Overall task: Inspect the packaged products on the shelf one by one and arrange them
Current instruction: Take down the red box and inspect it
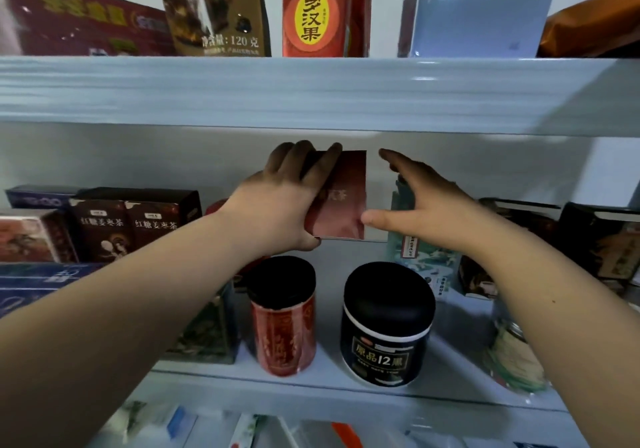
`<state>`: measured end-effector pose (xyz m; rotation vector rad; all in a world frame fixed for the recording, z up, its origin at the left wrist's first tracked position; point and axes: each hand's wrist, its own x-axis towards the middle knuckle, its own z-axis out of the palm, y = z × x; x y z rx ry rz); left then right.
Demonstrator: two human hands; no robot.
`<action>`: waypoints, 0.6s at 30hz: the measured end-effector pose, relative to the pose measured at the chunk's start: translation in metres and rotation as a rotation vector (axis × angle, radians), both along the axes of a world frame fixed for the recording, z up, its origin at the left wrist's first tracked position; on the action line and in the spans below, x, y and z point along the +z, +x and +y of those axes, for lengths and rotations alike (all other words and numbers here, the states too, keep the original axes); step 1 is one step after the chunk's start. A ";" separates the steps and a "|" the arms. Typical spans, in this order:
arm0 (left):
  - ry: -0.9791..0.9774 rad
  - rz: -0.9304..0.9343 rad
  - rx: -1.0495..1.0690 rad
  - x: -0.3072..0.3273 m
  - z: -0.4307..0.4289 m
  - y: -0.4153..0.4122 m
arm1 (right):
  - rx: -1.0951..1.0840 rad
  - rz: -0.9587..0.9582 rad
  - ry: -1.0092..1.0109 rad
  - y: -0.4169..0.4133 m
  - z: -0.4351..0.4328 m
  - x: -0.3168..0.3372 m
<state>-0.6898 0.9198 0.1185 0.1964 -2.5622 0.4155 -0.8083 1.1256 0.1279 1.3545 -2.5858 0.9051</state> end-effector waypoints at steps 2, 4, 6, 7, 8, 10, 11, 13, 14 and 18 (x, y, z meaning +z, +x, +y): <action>-0.019 0.031 -0.017 0.000 0.005 0.017 | 0.015 -0.060 -0.041 0.011 0.003 -0.004; -0.054 0.078 -0.051 0.000 0.008 0.032 | 0.036 -0.131 -0.099 0.021 0.005 -0.007; -0.075 0.139 -0.085 -0.001 0.008 0.046 | 0.048 -0.180 -0.147 0.029 0.007 -0.009; -0.083 0.164 -0.100 -0.002 0.007 0.052 | 0.055 -0.192 -0.164 0.034 0.007 -0.010; -0.089 0.184 -0.117 -0.003 0.007 0.058 | 0.065 -0.201 -0.183 0.040 0.006 -0.011; -0.091 0.206 -0.158 -0.003 0.009 0.072 | 0.115 -0.246 -0.253 0.053 0.006 -0.013; -0.072 0.209 -0.186 -0.002 0.010 0.079 | 0.144 -0.283 -0.298 0.060 0.006 -0.014; 0.022 0.193 -0.246 0.000 0.014 0.093 | 0.174 -0.354 -0.385 0.074 0.007 -0.017; 0.083 0.176 -0.273 0.001 0.014 0.100 | 0.179 -0.389 -0.427 0.080 0.008 -0.019; 0.274 0.153 -0.406 -0.003 0.015 0.133 | 0.187 -0.514 -0.539 0.111 0.014 -0.027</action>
